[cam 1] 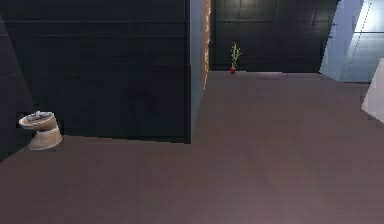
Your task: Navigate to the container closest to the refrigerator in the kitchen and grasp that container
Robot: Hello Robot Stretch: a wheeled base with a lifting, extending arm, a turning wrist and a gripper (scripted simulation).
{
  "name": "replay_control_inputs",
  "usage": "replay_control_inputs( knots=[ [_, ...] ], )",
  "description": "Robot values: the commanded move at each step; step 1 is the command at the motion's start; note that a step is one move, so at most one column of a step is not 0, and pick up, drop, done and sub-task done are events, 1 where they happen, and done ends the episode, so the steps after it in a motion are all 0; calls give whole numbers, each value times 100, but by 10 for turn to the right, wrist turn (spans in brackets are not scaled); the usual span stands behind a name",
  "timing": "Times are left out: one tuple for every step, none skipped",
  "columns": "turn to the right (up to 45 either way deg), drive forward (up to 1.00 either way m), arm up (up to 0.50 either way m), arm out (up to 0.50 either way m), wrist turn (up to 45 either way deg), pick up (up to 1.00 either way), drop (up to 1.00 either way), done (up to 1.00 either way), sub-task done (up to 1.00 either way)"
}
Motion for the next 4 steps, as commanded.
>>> replay_control_inputs(
  knots=[
    [30, 0, 0, 0, 0, 0, 0, 0, 0],
    [0, 50, 0, 0, 0, 0, 0, 0, 0],
    [330, 0, 0, 0, 0, 0, 0, 0, 0],
    [0, 100, 0, 0, 0, 0, 0, 0, 0]
  ],
)
